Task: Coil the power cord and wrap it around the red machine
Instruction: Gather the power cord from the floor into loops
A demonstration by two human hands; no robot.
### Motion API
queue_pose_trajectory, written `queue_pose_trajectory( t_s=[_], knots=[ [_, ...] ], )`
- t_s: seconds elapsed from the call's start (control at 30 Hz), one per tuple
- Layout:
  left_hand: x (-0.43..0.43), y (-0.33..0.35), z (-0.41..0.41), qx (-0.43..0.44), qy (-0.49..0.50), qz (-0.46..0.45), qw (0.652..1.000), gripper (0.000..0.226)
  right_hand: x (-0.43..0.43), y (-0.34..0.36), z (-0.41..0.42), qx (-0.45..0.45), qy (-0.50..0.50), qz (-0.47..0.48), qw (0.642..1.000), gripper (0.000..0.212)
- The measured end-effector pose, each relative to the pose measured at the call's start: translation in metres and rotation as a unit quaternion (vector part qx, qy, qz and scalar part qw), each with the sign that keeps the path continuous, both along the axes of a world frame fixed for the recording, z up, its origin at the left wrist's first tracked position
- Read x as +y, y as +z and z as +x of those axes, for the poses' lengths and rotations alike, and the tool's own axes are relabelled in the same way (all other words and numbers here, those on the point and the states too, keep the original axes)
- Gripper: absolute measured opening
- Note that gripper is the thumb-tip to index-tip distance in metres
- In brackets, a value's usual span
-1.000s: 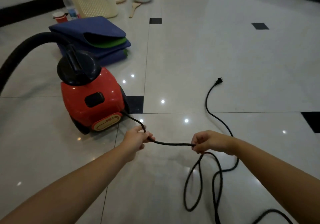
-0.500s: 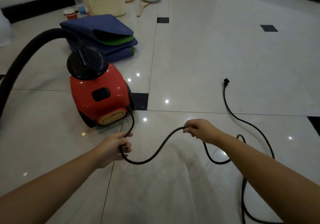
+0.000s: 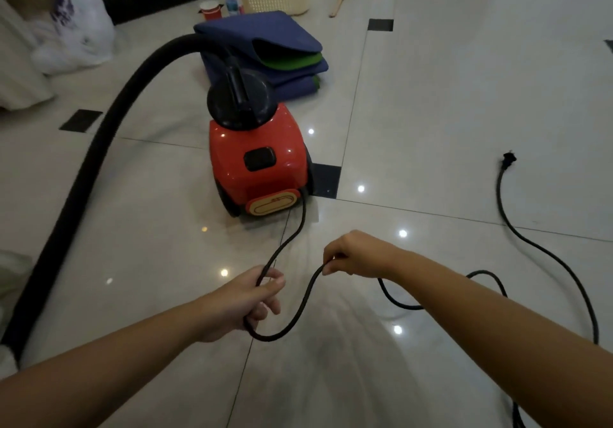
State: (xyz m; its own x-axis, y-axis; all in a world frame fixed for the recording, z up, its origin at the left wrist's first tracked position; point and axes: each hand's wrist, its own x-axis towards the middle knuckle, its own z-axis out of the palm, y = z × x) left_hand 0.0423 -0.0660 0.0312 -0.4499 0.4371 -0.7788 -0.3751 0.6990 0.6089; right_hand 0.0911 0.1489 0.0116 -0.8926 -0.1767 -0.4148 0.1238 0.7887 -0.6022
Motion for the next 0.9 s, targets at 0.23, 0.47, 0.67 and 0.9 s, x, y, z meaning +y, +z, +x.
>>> queue_pose_trajectory(
  t_s=[0.23, 0.47, 0.67, 0.9],
  knots=[
    [0.017, 0.005, -0.003, 0.026, -0.038, 0.032, 0.998, 0.033, -0.023, 0.007, -0.023, 0.085, -0.108, -0.03, 0.99, 0.026],
    [0.015, 0.004, -0.017, 0.031, -0.048, 0.058, 0.997, 0.016, 0.009, -0.004, -0.012, 0.041, -0.13, -0.041, 0.99, 0.022],
    [0.0, -0.008, -0.04, 0.045, 0.041, 0.048, 0.997, 0.024, 0.079, -0.024, 0.027, -0.025, -0.25, -0.048, 0.967, 0.028],
    [-0.008, -0.014, -0.064, 0.071, 0.084, 0.038, 0.993, 0.021, 0.141, -0.036, 0.077, -0.04, -0.262, 0.114, 0.957, 0.022]
  ],
)
